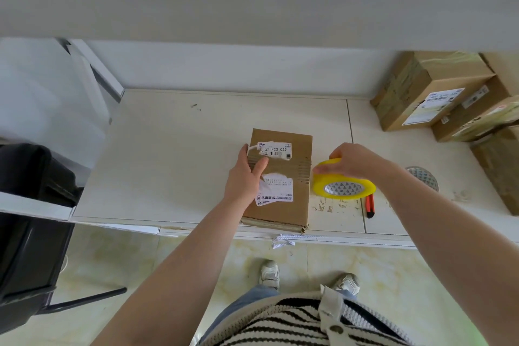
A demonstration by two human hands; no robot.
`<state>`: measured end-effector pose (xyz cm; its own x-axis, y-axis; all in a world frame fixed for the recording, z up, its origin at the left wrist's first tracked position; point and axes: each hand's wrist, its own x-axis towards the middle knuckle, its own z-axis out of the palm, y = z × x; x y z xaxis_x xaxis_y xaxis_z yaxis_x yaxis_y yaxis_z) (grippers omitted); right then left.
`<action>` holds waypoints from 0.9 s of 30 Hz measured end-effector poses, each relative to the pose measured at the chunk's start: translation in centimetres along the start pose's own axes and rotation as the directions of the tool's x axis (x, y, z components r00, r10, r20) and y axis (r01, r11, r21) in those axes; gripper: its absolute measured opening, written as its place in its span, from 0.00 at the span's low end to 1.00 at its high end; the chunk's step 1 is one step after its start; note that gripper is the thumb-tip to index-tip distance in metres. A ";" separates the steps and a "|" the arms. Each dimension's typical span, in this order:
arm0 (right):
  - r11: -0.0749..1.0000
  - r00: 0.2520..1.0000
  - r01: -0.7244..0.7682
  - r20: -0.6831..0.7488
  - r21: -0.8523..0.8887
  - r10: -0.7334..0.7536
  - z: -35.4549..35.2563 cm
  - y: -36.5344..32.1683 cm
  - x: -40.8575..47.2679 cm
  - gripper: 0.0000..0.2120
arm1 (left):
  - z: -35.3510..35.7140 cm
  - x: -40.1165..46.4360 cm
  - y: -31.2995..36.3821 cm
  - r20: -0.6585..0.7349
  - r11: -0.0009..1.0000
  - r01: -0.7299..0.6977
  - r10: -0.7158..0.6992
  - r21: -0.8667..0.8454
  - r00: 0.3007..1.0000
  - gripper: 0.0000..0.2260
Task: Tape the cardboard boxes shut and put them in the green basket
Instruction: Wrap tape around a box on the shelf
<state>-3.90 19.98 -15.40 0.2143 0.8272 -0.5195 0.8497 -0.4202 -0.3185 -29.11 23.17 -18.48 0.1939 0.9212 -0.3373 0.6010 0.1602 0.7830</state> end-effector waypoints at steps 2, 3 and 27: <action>1.000 1.000 0.003 -0.005 -0.021 -0.003 0.1 0.0 0.2 0.38 | 0.0 -0.2 0.5 -0.064 0.991 -0.024 0.032 0.130 0.997 0.32; 0.999 1.000 0.002 -0.015 -0.033 -0.002 0.3 0.0 0.2 0.37 | 0.0 -0.3 1.0 -0.125 0.961 -0.046 0.083 0.273 0.989 0.33; 0.982 0.983 0.082 -0.150 -0.171 -0.108 0.3 3.5 -3.3 0.24 | 4.3 -0.7 5.2 -0.040 0.783 0.014 0.013 0.621 0.999 0.58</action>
<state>-1.79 15.64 -15.06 0.1909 0.9145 -0.3568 0.9341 -0.2810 -0.2202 -22.81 21.85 -16.42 0.1709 0.9366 -0.3060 0.9554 -0.0816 0.2837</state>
